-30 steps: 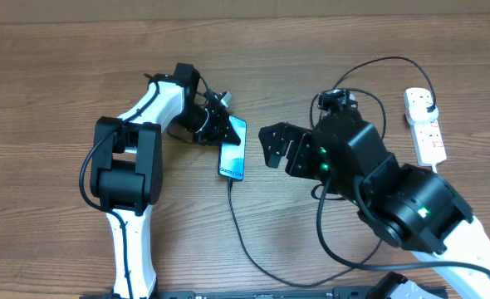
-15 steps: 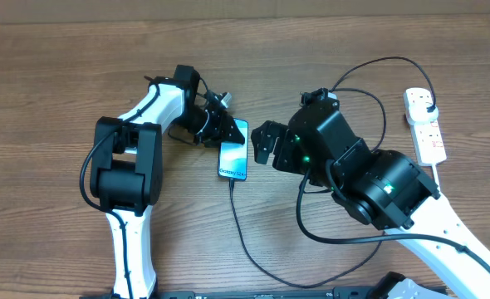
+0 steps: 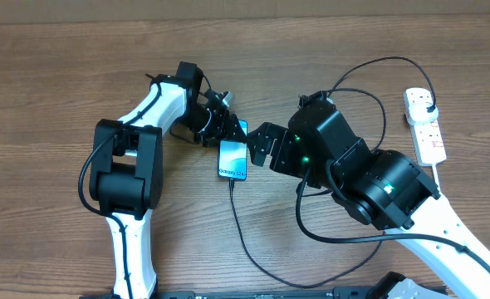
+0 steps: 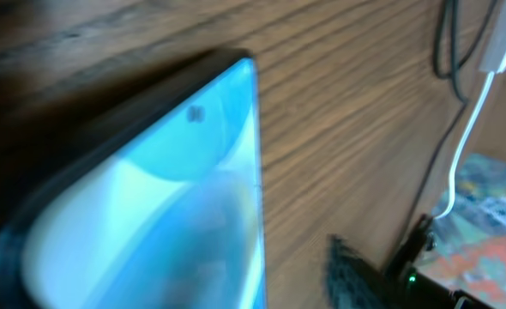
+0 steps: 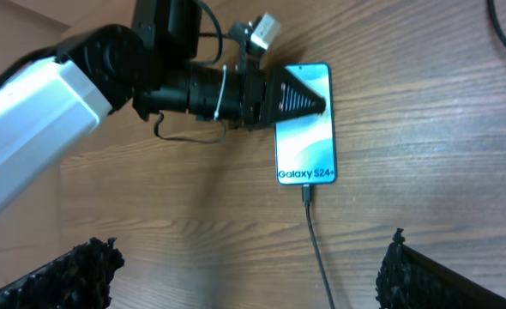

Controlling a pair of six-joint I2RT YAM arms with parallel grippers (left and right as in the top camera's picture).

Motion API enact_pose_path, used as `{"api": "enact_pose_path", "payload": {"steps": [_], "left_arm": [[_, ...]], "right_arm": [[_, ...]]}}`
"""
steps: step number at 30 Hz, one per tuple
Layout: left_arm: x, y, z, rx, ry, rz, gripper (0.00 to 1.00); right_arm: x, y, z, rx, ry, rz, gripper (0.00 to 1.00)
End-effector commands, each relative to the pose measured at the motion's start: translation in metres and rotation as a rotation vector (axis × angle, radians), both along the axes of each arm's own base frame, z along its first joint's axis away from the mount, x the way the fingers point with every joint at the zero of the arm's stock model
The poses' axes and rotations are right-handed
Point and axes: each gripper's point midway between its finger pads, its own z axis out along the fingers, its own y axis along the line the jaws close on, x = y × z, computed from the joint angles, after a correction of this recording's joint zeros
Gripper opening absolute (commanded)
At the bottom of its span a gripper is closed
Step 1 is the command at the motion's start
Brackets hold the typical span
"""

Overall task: Plug charger to phone and switch on socket
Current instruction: 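Open the left gripper and release the phone flat on the table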

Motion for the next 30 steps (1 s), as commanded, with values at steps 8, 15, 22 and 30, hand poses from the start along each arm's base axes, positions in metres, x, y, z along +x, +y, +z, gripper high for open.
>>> {"api": "enact_pose_path", "payload": {"steps": [8, 15, 22, 30], "left_arm": [[-0.001, 0.042, -0.043, 0.281, 0.000, 0.004, 0.99], [-0.003, 0.057, -0.050, 0.382, 0.004, 0.011, 1.00], [-0.004, 0.087, -0.054, 0.514, 0.020, 0.035, 1.00], [0.006, 0.101, -0.027, 0.504, -0.022, 0.088, 1.00]], "right_arm": [[-0.002, 0.000, -0.001, 0.022, 0.025, -0.015, 1.00], [-0.002, -0.002, -0.002, 0.014, 0.026, -0.021, 1.00], [-0.001, -0.003, -0.002, 0.011, 0.024, -0.023, 1.00], [0.000, -0.004, -0.002, 0.005, 0.019, -0.029, 1.00]]}}
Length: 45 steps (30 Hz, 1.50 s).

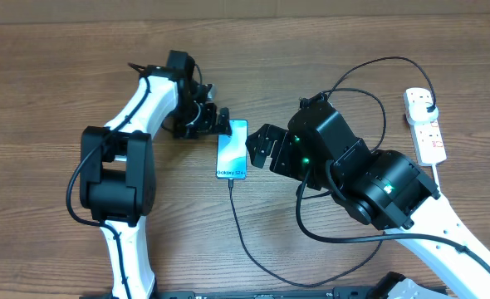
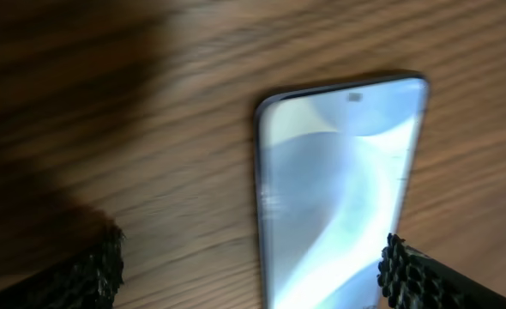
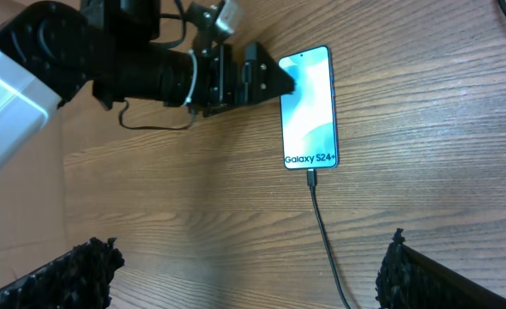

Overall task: Plug charger to phone and switch on socket
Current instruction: 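Open the left gripper and release the phone flat on the table, then retract the left arm and move the right gripper to the power strip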

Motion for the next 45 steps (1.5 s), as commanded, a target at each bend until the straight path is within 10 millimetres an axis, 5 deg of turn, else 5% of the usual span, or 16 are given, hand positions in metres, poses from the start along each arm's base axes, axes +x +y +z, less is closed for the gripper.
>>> {"api": "enact_pose_path", "payload": {"steps": [1, 6, 12, 14, 15, 18, 27, 37, 42, 45], "left_arm": [[-0.013, 0.039, -0.022, 0.151, 0.056, 0.046, 1.00], [-0.004, 0.039, 0.023, 0.134, -0.049, 0.058, 1.00], [0.008, 0.039, 0.111, 0.097, -0.284, 0.077, 1.00], [0.009, 0.038, 0.147, 0.080, -0.386, 0.088, 1.00], [0.009, 0.038, 0.173, 0.067, -0.457, 0.098, 1.00], [0.001, 0.043, 0.226, 0.061, -0.606, 0.116, 1.00], [-0.064, 0.078, 0.347, 0.115, -0.921, 0.276, 1.00], [-0.178, 0.122, 0.413, 0.183, -1.135, 0.453, 1.00], [-0.233, 0.149, 0.414, 0.273, -1.170, 0.539, 1.00], [-0.252, 0.160, 0.402, 0.332, -1.135, 0.559, 0.99]], "right_arm": [[0.004, -0.005, 0.001, -0.008, -0.015, -0.021, 1.00], [0.008, -0.016, -0.003, -0.062, -0.032, -0.060, 1.00], [0.009, -0.050, -0.016, -0.177, 0.004, -0.151, 0.97], [0.009, -0.066, -0.022, -0.205, 0.039, -0.188, 0.77], [0.010, -0.080, -0.026, -0.219, 0.072, -0.236, 0.55], [0.013, -0.120, -0.033, -0.242, 0.146, -0.378, 0.28], [0.045, -0.242, -0.040, -0.213, 0.207, -0.650, 0.18], [0.083, -0.365, -0.102, -0.127, 0.395, -0.828, 0.09], [0.106, -0.408, -0.137, -0.104, 0.468, -0.859, 0.08], [0.118, -0.416, -0.151, -0.073, 0.486, -0.849, 0.07]]}}
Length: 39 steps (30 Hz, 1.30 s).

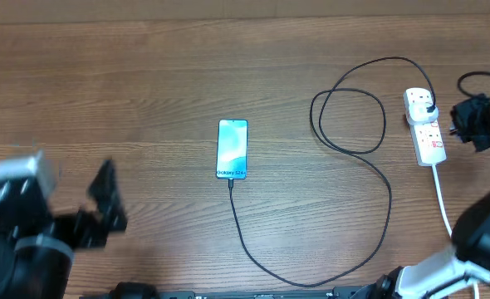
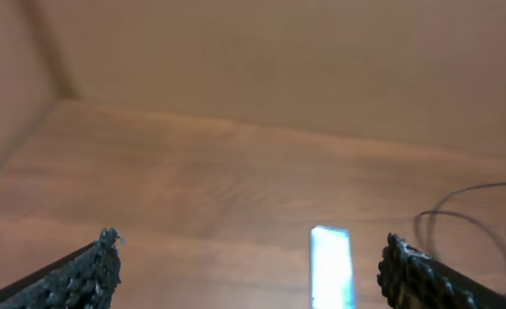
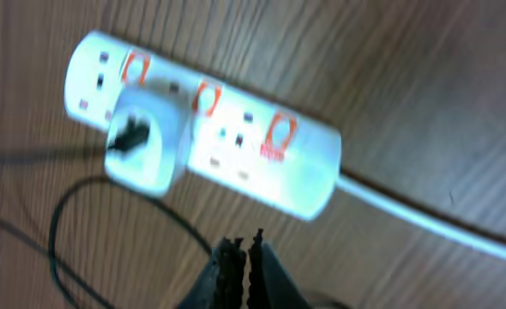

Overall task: Plug charger to phone and switch on socket
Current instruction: 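Retract the left arm and move the right gripper to the power strip, then position the right gripper over the power strip's switch by the adapter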

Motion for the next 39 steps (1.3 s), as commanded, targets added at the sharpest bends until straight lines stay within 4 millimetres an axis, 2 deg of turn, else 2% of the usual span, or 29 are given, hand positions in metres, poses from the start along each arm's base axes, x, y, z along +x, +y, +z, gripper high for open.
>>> {"api": "enact_pose_path", "payload": {"steps": [1, 6, 17, 26, 34, 39], "left_arm": [[-0.016, 0.023, -0.009, 0.038, 0.030, 0.121, 1.00], [-0.025, 0.030, -0.026, 0.071, 0.113, 0.153, 1.00], [-0.025, 0.030, -0.028, 0.071, 0.119, 0.152, 1.00], [-0.025, 0.030, -0.027, 0.071, 0.118, 0.152, 1.00], [-0.025, 0.030, -0.027, 0.071, 0.118, 0.152, 1.00], [-0.025, 0.030, -0.028, 0.071, 0.119, 0.152, 1.00]], "right_arm": [[0.023, -0.006, -0.004, 0.030, -0.051, 0.056, 0.07], [0.042, -0.005, -0.024, 0.062, -0.082, 0.087, 0.06], [0.051, -0.008, -0.050, 0.073, -0.066, 0.093, 0.06], [0.064, -0.012, -0.055, 0.052, -0.102, 0.096, 0.06], [0.064, 0.008, -0.091, 0.098, -0.022, 0.137, 0.04], [0.065, 0.013, -0.112, 0.116, 0.007, 0.146, 0.04]]}}
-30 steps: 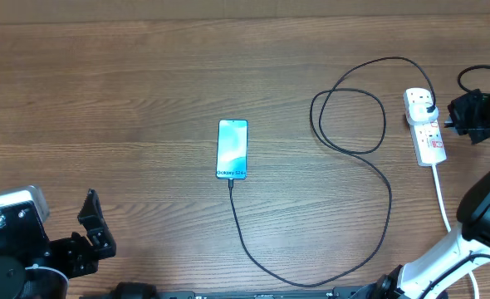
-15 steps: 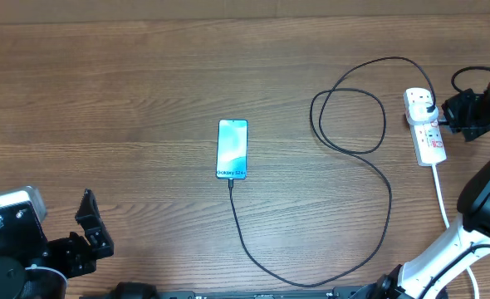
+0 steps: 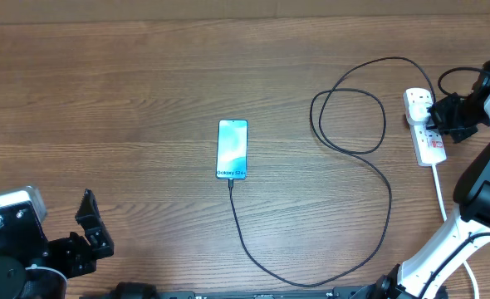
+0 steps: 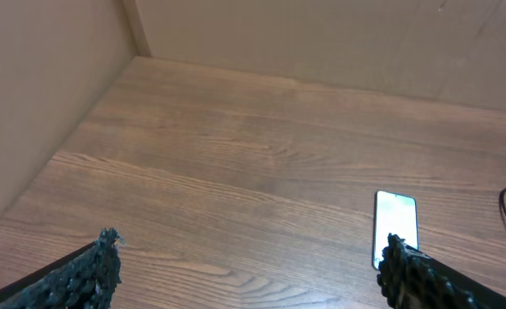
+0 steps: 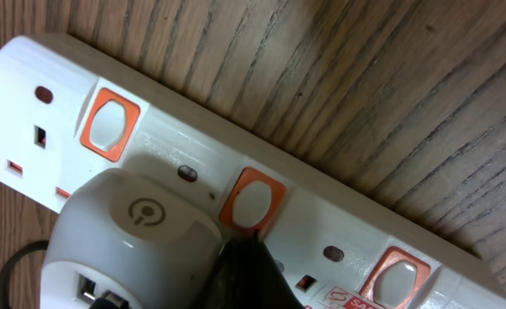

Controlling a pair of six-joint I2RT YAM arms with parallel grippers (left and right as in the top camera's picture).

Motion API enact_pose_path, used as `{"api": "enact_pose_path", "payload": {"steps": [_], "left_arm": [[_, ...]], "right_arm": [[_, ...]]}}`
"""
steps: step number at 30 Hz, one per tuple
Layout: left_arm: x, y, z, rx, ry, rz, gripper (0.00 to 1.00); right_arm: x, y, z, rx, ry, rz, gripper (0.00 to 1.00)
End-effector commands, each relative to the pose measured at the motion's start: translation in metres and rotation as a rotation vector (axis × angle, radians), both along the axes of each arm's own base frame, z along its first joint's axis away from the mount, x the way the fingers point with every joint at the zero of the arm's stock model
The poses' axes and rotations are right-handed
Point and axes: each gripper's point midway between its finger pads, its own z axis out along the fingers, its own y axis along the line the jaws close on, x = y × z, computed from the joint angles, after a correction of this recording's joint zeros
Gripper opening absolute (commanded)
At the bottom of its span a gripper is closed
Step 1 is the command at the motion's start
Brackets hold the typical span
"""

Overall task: Plug charger to phone and switch on socket
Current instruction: 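Position the right gripper over the power strip's switch by the adapter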

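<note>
The phone [image 3: 232, 149] lies screen up mid-table with the black charger cable [image 3: 253, 253] plugged into its near end; it also shows in the left wrist view [image 4: 395, 225]. The cable loops right to the white adapter [image 5: 133, 227] seated in the white power strip [image 3: 423, 126]. My right gripper [image 5: 246, 245] is shut, its tip pressed on the lower edge of the middle orange switch [image 5: 253, 199] of the strip [image 5: 339, 232]. My left gripper [image 4: 253, 275] stands open at the front left corner, far from the phone, with nothing between its fingers.
A second cable loop [image 3: 349, 116] lies between phone and strip. The strip's white lead [image 3: 444, 208] runs toward the front right. A wall [image 4: 56, 94] borders the table at the left in the left wrist view.
My right gripper, shut, has come down from just above the power strip onto its middle orange switch. My left arm has drawn a little further back at the front left.
My left gripper was shut against the phone's top corner with the cable plugged in and my right gripper open above. Then the left stood open beside the phone. Later both arms were away, left at the front left, right shut over the strip, now touching its switch.
</note>
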Motion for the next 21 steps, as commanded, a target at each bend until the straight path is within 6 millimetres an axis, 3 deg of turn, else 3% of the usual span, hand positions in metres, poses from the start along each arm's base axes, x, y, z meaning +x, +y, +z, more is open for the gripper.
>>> {"api": "enact_pose_path", "payload": {"steps": [1, 5, 9, 13, 21], "left_arm": [[0.001, 0.003, -0.001, -0.001, 0.007, 0.024, 1.00], [-0.001, 0.004, -0.006, 0.002, 0.030, 0.024, 1.00], [-0.004, 0.004, -0.009, 0.005, 0.047, 0.024, 1.00], [-0.003, 0.002, -0.010, -0.001, 0.048, 0.015, 1.00], [-0.004, 0.002, -0.010, 0.000, 0.051, 0.015, 1.00]], "right_arm": [[0.011, 0.009, -0.024, 0.022, 0.011, 0.030, 0.04], [0.000, 0.009, -0.032, 0.020, 0.069, 0.031, 0.04], [-0.010, -0.002, -0.007, -0.041, 0.115, 0.023, 0.04], [-0.004, -0.010, 0.022, -0.041, 0.081, 0.017, 0.04], [-0.001, -0.018, 0.026, -0.035, 0.051, 0.005, 0.04]]}}
